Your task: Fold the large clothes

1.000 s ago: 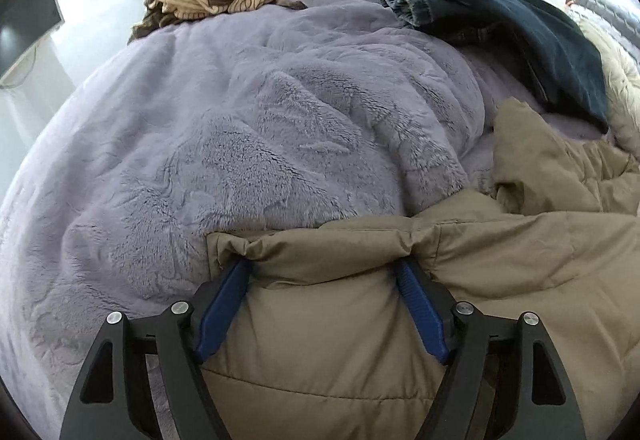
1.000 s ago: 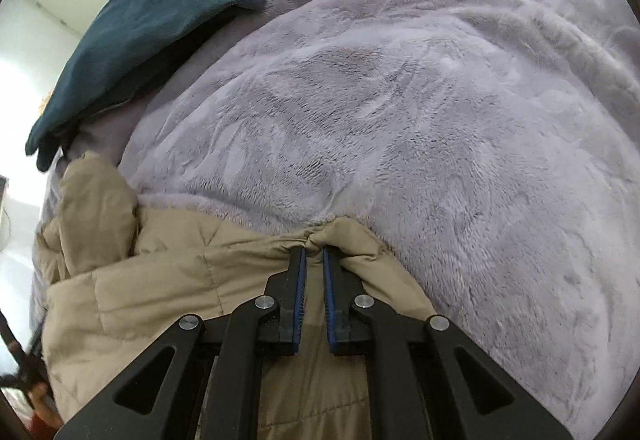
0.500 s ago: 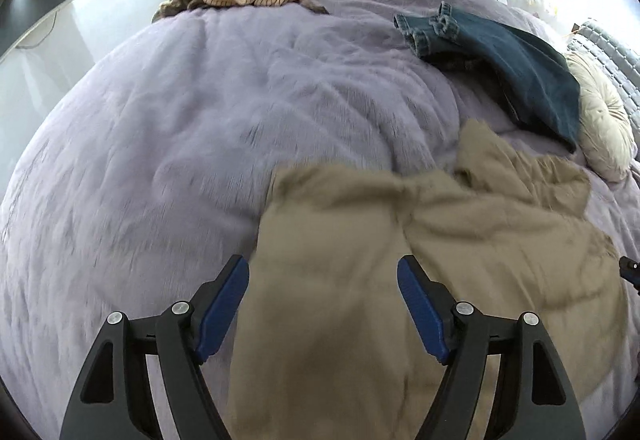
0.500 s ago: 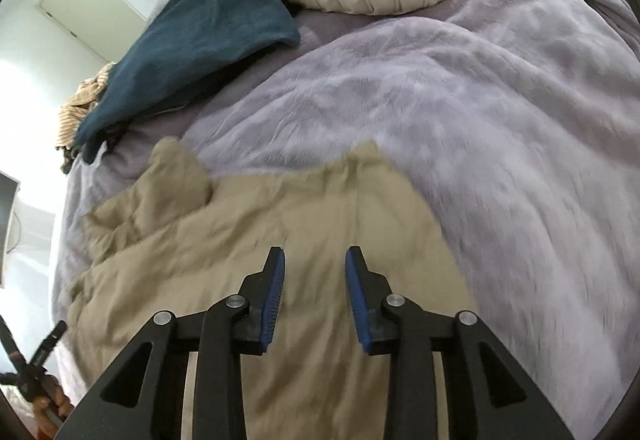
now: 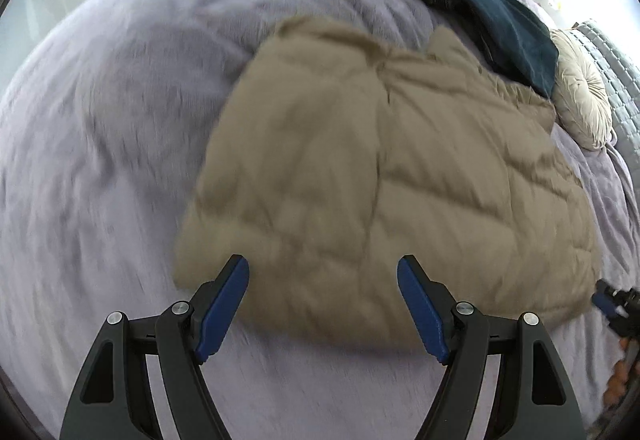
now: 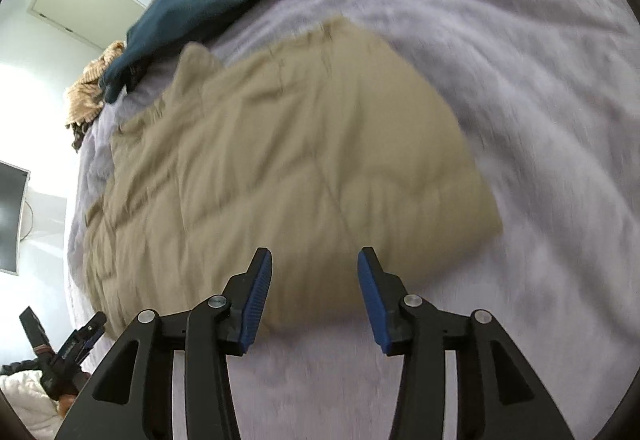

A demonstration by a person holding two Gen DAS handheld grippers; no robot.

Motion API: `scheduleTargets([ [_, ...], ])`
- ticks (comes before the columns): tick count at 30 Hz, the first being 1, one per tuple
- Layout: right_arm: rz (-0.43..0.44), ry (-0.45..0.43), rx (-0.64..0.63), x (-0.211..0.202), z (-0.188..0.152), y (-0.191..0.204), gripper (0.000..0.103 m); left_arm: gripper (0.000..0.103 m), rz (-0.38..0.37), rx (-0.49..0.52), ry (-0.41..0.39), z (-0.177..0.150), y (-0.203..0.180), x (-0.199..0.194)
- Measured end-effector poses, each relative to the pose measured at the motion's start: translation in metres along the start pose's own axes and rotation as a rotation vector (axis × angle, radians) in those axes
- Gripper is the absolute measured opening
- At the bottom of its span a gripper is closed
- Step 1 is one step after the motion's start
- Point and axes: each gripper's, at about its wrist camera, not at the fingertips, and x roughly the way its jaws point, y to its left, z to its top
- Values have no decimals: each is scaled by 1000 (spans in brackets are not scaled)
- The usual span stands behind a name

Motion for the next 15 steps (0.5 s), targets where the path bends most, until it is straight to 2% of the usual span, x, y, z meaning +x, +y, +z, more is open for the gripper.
scheduleTargets([
  [5,-3,61,63,9,-26,-12,53,78,33,33,28,-24,-9,0],
  [8,6,80,98,12,-35,-16,57,78,4,6,56,-33,-12,2],
  [9,12,85,111,13,-37,-17,60,80,-9,-1,63,-36,-14,3],
  [10,20,87,120,13,-39,-18,61,93,-11,2,65,-37,-15,3],
  [11,25,89,124,14,-40,-17,63,101,-10,6,62,-39,-17,3],
  [15,58,94,146,17,-44,-20,67,103,-47,18,49,-44,-23,1],
])
